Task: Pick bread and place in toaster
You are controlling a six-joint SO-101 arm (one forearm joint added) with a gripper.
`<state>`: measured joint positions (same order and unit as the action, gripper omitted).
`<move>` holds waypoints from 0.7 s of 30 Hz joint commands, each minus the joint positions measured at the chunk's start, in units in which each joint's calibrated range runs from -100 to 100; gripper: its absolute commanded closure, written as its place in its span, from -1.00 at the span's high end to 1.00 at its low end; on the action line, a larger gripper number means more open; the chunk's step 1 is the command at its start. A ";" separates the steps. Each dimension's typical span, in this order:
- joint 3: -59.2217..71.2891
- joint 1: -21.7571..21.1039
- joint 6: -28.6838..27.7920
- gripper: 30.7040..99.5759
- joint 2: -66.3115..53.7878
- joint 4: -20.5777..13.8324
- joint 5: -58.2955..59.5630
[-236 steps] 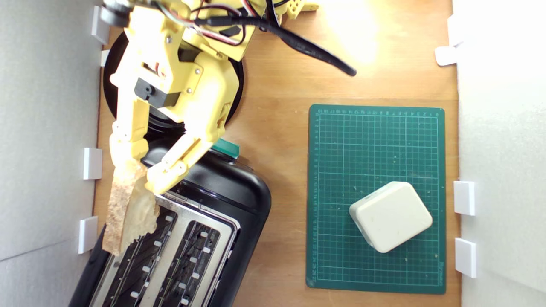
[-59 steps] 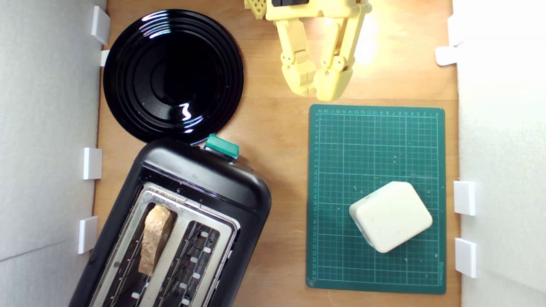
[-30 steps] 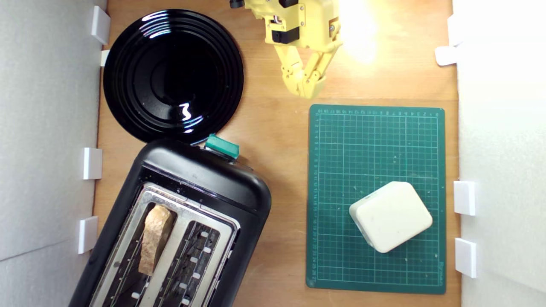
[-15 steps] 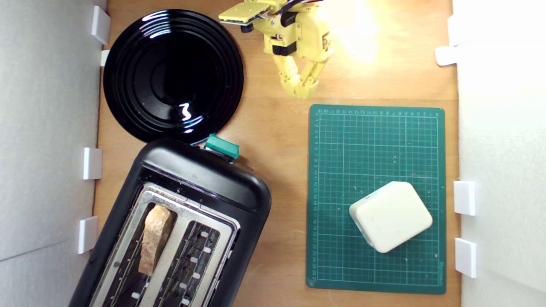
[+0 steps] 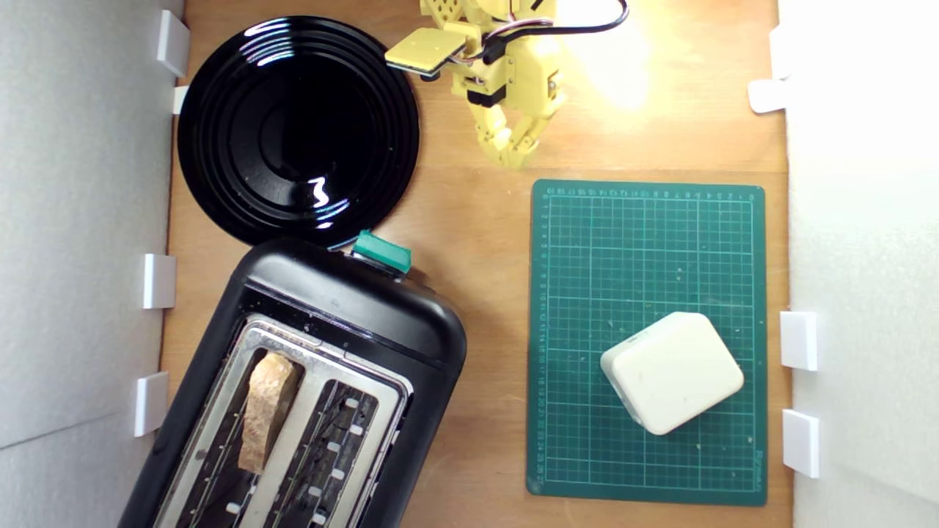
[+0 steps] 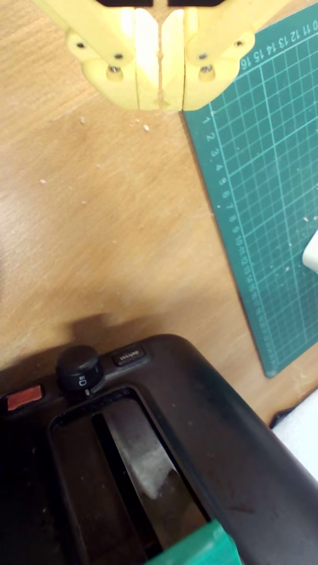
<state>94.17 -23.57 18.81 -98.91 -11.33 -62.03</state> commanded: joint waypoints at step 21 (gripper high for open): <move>4.37 -0.28 0.15 -0.92 -0.01 1.17 3.67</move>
<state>98.43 -23.57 18.81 -98.40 -10.17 -58.31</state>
